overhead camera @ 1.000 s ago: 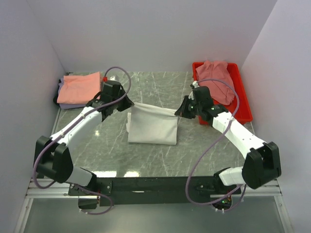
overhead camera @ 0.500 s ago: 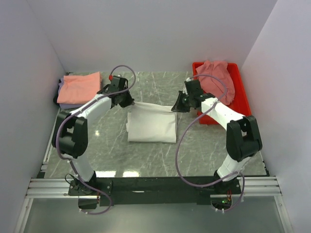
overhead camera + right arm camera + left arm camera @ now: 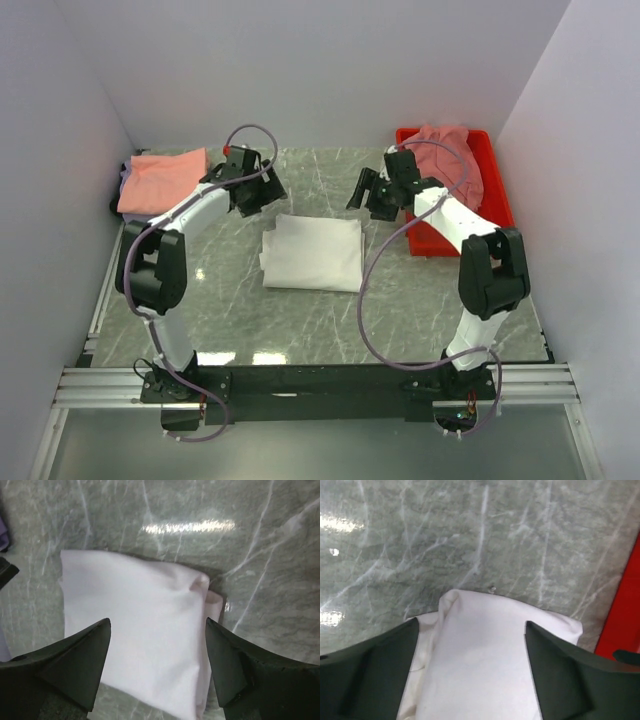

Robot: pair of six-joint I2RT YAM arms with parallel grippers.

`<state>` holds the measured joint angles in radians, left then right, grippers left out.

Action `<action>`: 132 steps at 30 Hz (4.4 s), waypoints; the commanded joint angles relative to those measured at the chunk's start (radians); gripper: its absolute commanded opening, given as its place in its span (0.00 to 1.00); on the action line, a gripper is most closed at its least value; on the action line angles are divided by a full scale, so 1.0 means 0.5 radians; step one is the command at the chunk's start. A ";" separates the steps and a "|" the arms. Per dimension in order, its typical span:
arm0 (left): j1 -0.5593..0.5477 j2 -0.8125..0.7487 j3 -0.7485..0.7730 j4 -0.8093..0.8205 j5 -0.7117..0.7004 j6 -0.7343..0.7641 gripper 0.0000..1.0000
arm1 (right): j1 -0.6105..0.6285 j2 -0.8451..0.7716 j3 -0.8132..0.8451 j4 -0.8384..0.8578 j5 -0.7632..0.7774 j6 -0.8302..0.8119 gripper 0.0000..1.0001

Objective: Fold and stack the t-shirts
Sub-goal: Fold the tshirt, then neatly place the folded tshirt to the corner

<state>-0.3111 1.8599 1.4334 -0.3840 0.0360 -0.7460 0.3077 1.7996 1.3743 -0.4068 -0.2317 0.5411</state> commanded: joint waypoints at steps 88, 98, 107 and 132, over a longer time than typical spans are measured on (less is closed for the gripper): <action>-0.725 0.192 -0.401 -0.358 -0.685 -0.180 0.01 | 0.238 -1.504 -1.267 -0.030 0.341 -0.343 0.89; -0.700 0.290 0.057 -0.652 -1.322 0.016 0.01 | 0.222 -1.547 -1.319 -0.015 0.420 -0.324 0.89; -0.424 0.017 0.014 -0.061 -1.569 1.025 0.01 | 0.216 -1.559 -1.325 -0.015 0.436 -0.324 0.90; 0.220 -0.127 0.238 0.630 -1.499 2.412 0.01 | 0.146 -1.473 -1.282 -0.048 0.571 -0.334 0.90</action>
<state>-0.2150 1.8912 1.5364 -0.1623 -0.7273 0.3832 0.3916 1.0554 0.7132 -0.4358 0.0315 0.3801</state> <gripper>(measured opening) 0.060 0.904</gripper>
